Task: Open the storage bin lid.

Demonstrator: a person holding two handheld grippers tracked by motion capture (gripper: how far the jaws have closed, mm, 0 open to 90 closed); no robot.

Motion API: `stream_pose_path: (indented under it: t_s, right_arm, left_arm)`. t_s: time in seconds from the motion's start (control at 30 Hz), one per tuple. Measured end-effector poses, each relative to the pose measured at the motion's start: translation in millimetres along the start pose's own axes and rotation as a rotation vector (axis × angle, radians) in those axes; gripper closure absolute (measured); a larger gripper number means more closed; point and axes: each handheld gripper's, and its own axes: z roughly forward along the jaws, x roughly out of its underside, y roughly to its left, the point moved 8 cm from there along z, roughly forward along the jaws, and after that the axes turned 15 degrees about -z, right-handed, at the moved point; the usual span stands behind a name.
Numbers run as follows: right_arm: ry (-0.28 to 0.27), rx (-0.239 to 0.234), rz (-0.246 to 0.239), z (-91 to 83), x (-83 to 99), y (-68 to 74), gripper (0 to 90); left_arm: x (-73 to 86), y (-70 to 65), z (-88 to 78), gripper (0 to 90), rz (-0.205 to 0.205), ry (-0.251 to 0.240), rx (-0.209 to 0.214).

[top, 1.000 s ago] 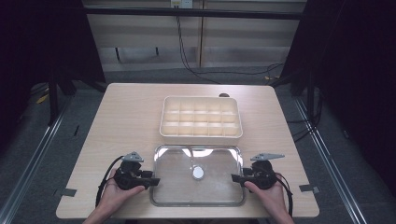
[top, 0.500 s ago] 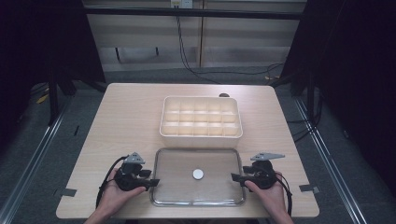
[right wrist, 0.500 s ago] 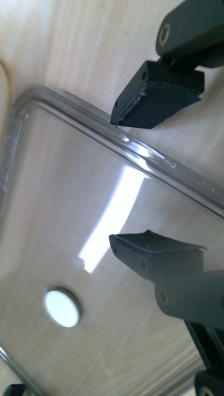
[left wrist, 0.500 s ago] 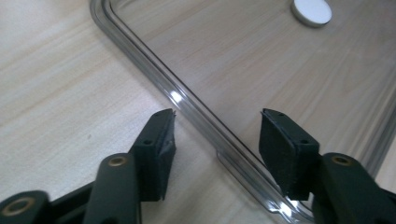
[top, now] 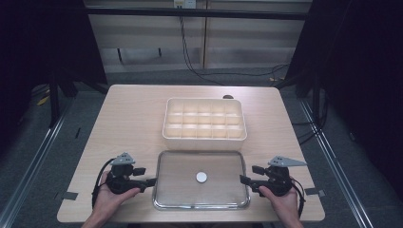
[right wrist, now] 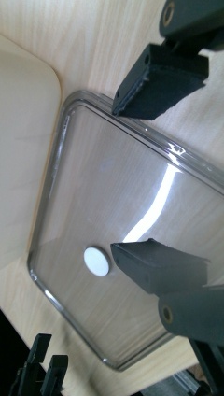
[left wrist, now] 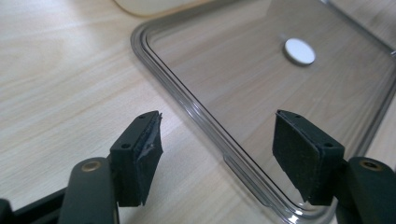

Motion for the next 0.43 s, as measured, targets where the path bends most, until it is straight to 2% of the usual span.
stream_pose_path:
  t_s: [0.03, 0.07, 0.1, 0.13, 0.17, 0.2, 0.27, 0.33, 0.4, 0.43]
  right_arm:
    - [-0.012, -0.002, 0.0, -3.0, -1.1, 0.3, 24.6]
    - [-0.022, 0.006, 0.001, -5.2, -2.1, 0.2, 24.6]
    - [-0.031, 0.021, -0.001, -7.9, -3.3, -0.3, 24.2]
    - [-0.031, 0.021, -0.001, -7.9, -3.3, -0.3, 24.2]
    - [-0.039, 0.028, -0.001, -9.9, -4.2, 0.0, 24.2]
    - [-0.056, 0.061, -0.008, -14.0, -6.2, 0.3, 24.1]
    - [-0.06, 0.081, -0.022, -16.3, -7.4, 0.7, 24.2]
    - [-0.075, 0.082, -0.03, -20.6, -9.8, 0.6, 24.2]
    - [-0.103, 0.113, -0.039, -28.9, -12.6, -4.2, 24.1]
    - [-0.116, 0.132, -0.049, -32.5, -14.0, -7.0, 23.8]
  left_arm:
    - [-0.4, -0.2, -3.0, 32.7, 0.005, -0.014, -0.007]
    - [-0.8, 1.0, -8.3, 32.8, 0.031, -0.021, -0.02]
    - [-1.6, -1.8, -11.9, 33.1, 0.029, -0.049, -0.009]
    - [-1.6, -1.8, -11.9, 33.1, 0.029, -0.049, -0.009]
    - [-0.5, -6.4, -18.6, 33.1, 0.056, -0.065, 0.01]
    - [0.9, -7.3, -25.0, 33.1, 0.073, -0.091, -0.016]
    - [4.0, -6.5, -31.9, 32.1, 0.059, -0.104, -0.014]
    - [5.0, -1.1, -38.1, 30.4, 0.043, -0.133, -0.042]
    - [1.8, 2.8, -41.3, 29.2, 0.016, -0.166, -0.045]
    - [1.8, 2.8, -41.3, 28.7, 0.016, -0.166, -0.045]
